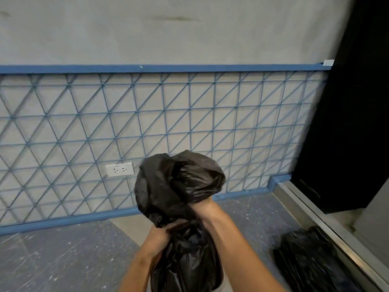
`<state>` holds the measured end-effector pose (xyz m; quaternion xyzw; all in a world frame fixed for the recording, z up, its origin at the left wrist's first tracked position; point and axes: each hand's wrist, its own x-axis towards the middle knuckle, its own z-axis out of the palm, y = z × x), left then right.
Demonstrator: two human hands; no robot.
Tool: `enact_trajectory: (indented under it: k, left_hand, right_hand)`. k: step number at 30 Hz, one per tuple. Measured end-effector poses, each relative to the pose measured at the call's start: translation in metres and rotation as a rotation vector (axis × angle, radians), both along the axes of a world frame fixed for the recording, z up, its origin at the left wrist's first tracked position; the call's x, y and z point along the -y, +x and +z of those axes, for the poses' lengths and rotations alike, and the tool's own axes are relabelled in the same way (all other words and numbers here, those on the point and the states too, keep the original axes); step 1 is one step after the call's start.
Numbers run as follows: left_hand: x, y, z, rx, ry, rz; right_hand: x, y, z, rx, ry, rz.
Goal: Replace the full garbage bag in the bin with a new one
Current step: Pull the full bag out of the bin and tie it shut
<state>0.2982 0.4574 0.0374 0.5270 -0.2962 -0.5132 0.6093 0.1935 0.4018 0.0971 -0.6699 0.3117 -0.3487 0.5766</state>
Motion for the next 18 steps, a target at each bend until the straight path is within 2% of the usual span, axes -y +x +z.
enact_trajectory:
  k: [1, 3, 7, 10, 14, 18]
  left_hand:
    - [0.003, -0.003, 0.003, 0.027, -0.026, 0.057]
    - [0.009, -0.006, 0.023, -0.025, -0.068, 0.128]
    - [0.025, -0.01, 0.067, -0.046, -0.171, 0.164]
    - [0.034, -0.019, 0.091, 0.009, -0.305, 0.135]
    - [0.036, -0.018, 0.075, -0.005, -0.126, 0.209]
    - [0.026, -0.021, 0.057, -0.024, -0.063, 0.182]
  right_hand:
    - [0.006, -0.008, 0.001, 0.128, 0.107, -0.024]
    - [0.017, -0.035, -0.008, 0.305, 0.194, 0.037]
    - [0.021, -0.061, -0.015, -0.016, 0.038, 0.182]
    - [0.018, -0.043, 0.0, 0.022, -0.068, 0.18]
    - [0.019, -0.026, -0.019, -0.055, -0.06, -0.014]
    - [0.018, -0.03, -0.048, -0.15, 0.07, 0.025]
